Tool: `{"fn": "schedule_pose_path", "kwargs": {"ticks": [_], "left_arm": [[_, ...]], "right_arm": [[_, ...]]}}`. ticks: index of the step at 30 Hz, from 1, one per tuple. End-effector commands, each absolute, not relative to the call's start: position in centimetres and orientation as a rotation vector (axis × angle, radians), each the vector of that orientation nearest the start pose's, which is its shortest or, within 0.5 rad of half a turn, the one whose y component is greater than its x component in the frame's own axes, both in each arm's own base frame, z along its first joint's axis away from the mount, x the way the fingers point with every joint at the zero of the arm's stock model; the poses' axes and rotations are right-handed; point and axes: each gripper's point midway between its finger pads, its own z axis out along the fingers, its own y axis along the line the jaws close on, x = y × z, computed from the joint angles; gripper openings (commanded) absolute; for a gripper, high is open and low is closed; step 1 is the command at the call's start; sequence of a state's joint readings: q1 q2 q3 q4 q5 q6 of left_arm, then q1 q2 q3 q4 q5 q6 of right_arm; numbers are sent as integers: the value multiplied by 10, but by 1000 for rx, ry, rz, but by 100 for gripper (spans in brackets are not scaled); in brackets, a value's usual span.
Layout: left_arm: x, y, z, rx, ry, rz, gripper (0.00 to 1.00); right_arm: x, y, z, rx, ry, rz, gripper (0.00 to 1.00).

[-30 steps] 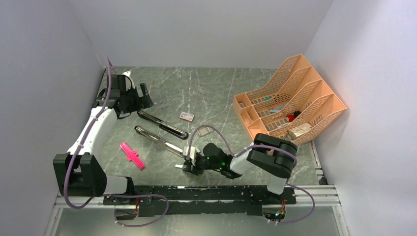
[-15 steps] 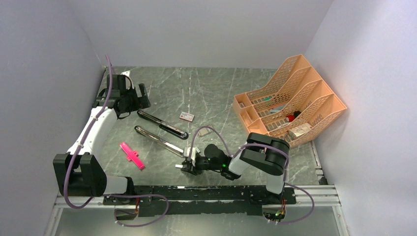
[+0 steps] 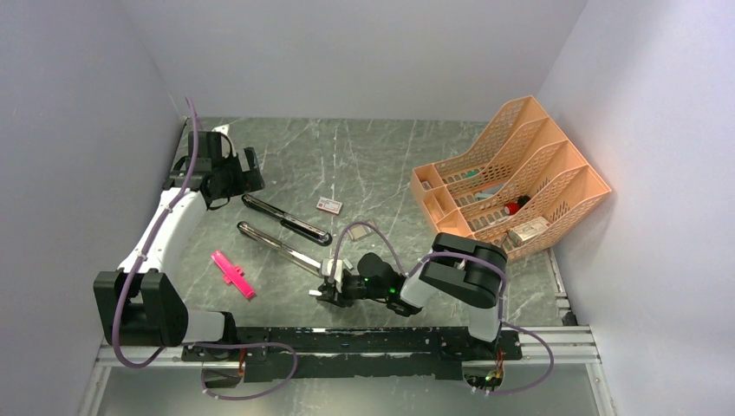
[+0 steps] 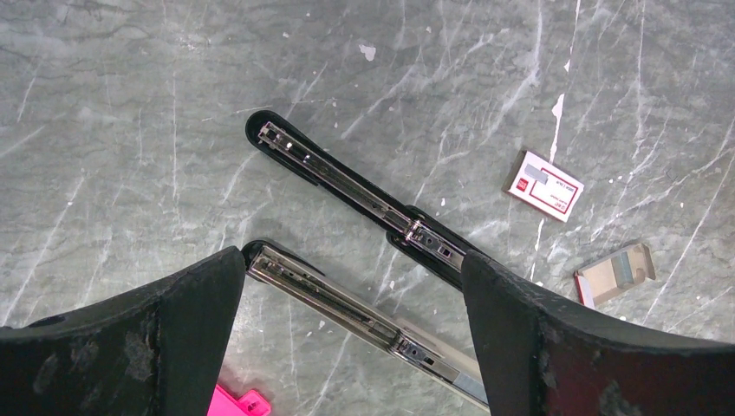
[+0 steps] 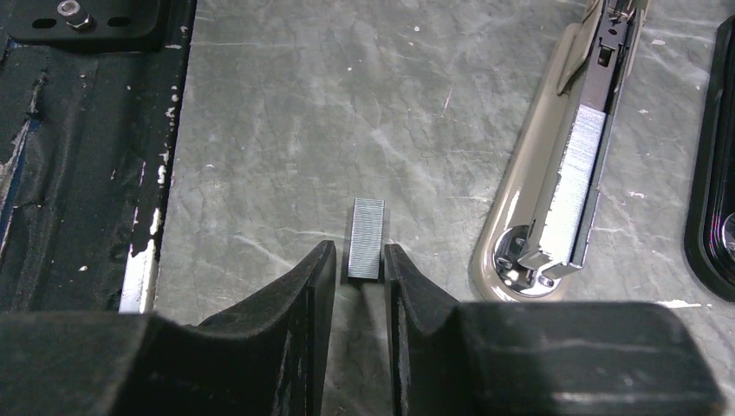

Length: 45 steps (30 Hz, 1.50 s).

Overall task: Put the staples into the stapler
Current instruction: Pick up the staple from the center of the board.

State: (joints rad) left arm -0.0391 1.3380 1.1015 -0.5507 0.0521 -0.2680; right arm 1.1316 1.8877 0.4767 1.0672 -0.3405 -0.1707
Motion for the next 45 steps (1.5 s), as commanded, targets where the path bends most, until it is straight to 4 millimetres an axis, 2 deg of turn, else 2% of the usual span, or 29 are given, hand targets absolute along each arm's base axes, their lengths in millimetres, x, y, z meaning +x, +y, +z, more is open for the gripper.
{"fn": "schedule_pose_path", "kwargs": {"ticks": [1, 19, 32, 34, 37, 40, 42, 45], "left_arm": [[362, -31, 177, -230, 2317, -189, 99], [362, -33, 176, -223, 2318, -200, 99], [362, -34, 175, -219, 2321, -206, 99], [362, -34, 175, -218, 2321, -206, 99], [362, -34, 174, -219, 2323, -204, 99], [363, -35, 171, -209, 2330, -209, 99], [362, -35, 169, -204, 2335, -215, 99], [362, -34, 169, -208, 2333, -218, 99]], "right_arm": [[114, 348, -58, -1560, 1703, 843, 30], [120, 342, -58, -1525, 1728, 796, 32], [119, 344, -58, -1540, 1725, 806, 10], [120, 347, -51, -1525, 1709, 815, 7], [126, 358, -29, -1482, 1661, 832, 2], [136, 375, 2, -1428, 1599, 848, 0], [145, 386, 29, -1368, 1553, 858, 0], [163, 392, 58, -1298, 1537, 838, 0]]}}
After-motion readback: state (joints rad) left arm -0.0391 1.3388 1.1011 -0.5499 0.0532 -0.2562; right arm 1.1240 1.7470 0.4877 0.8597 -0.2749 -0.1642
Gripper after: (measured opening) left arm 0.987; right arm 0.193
